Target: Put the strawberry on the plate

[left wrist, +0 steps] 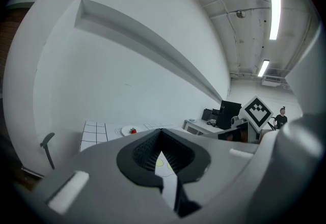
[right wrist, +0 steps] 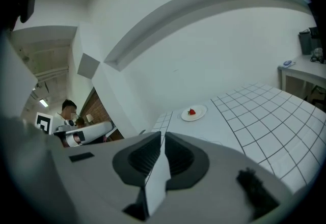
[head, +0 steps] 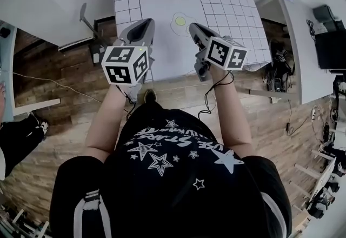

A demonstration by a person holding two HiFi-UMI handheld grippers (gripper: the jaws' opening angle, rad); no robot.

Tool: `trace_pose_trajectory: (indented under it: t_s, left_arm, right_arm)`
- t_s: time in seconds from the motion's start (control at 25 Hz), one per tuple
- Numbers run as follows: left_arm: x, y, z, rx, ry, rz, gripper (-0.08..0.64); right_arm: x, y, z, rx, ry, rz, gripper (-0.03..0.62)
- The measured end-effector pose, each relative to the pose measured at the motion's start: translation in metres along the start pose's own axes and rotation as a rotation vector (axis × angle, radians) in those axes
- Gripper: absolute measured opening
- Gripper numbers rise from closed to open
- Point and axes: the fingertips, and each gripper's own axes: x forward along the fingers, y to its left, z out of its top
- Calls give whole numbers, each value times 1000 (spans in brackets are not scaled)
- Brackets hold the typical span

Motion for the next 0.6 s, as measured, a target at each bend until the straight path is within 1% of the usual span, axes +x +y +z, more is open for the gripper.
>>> trace_pose_trajectory:
  t_s: [0.16, 0.32, 0.44, 0.6]
  left_arm:
    - [-19, -21, -18, 9, 26, 16, 9]
    - [-45, -48, -35, 37, 51, 23, 9]
    - [-61, -67, -38, 59, 64, 34, 9]
    - [-80, -110, -42, 73, 74, 59, 9]
  right_arm:
    - [-29, 10, -17, -3, -9, 36, 31]
    - [-58, 22, -38, 9, -22, 67, 26]
    - [-79, 28, -41, 11, -28, 84, 23]
    - [-123, 29, -40, 1, -41, 119, 18]
